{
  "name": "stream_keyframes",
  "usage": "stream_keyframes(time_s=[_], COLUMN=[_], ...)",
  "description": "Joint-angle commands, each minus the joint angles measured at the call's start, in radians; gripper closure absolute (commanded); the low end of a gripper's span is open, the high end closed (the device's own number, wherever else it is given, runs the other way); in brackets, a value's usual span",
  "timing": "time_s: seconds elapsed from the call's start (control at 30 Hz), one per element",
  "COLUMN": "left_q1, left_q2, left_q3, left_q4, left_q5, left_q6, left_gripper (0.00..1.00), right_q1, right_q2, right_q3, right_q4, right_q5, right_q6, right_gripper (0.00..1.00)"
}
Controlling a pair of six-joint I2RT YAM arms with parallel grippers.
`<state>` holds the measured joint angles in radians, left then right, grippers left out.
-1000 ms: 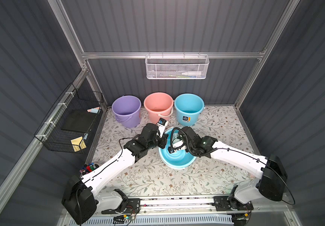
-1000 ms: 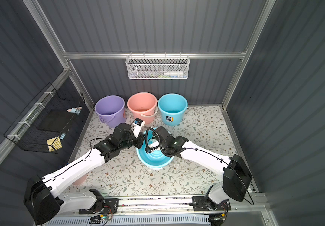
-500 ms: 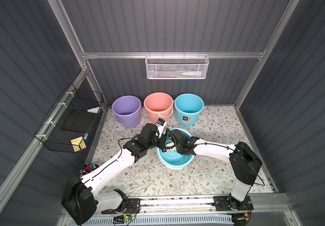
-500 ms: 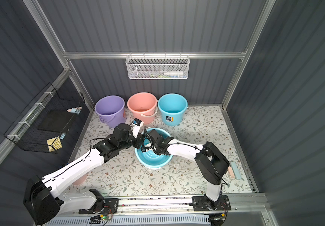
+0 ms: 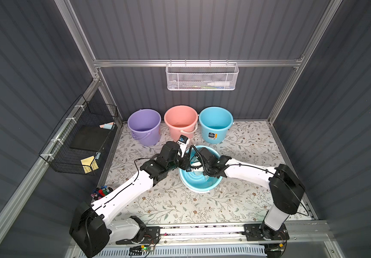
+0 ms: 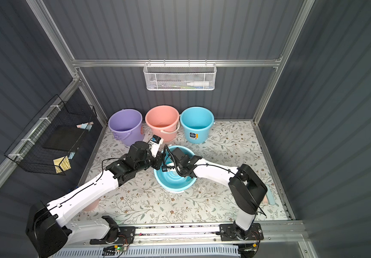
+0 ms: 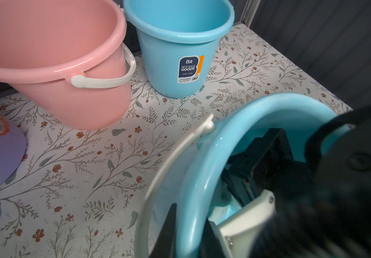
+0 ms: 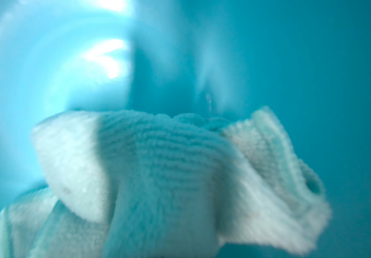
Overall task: Wipe the inside of the bucket with a cloth
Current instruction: Wipe the dirt from the inside of the bucket.
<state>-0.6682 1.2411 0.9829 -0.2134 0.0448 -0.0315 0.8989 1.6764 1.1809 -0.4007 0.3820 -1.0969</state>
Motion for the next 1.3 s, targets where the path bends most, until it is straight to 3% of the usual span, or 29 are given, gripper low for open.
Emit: stream_keyframes(time_s=[0.0, 0.23, 0.37, 0.47, 0.67, 0.9, 1.07, 1.27], left_q1=[-0.006, -0.006, -0.007, -0.006, -0.006, -0.007, -0.007, -0.006], left_q2=[-0.034, -0.029, -0.029, -0.027, -0.024, -0.024, -0.029, -0.031], left_q3=[-0.001, -0.004, -0.009, -0.007, -0.01, -0.012, -0.023, -0.024], left_q4=[0.024, 0.031, 0.04, 0.045, 0.052, 0.057, 0.066, 0.067], left_q5=[0.014, 0.008, 0.007, 0.005, 0.001, -0.006, -0.014, -0.039], left_q6=[-0.005, -0.003, -0.006, -0.007, -0.008, -0.002, -0.002, 0.001], left_gripper=[1.0, 1.0, 1.0, 1.0, 1.0, 1.0, 1.0, 1.0], right_q1=[-0.005, -0.002, 0.01, 0.023, 0.037, 0.037, 0.037, 0.036], right_q2=[-0.112, -0.292, -0.314, -0.305, -0.236, -0.061, 0.061, 0.126], right_q3=[0.026, 0.058, 0.132, 0.192, 0.319, 0.428, 0.466, 0.422], right_q4=[-0.23, -0.463, -0.6, -0.676, -0.828, -0.975, -1.001, -0.875], right_q5=[-0.038, -0.109, -0.17, -0.217, -0.338, -0.357, -0.387, -0.355], right_q6=[0.078, 0.143, 0.26, 0.43, 0.726, 0.966, 1.05, 1.145], right_gripper=[1.0, 1.0, 1.0, 1.0, 1.0, 1.0, 1.0, 1.0])
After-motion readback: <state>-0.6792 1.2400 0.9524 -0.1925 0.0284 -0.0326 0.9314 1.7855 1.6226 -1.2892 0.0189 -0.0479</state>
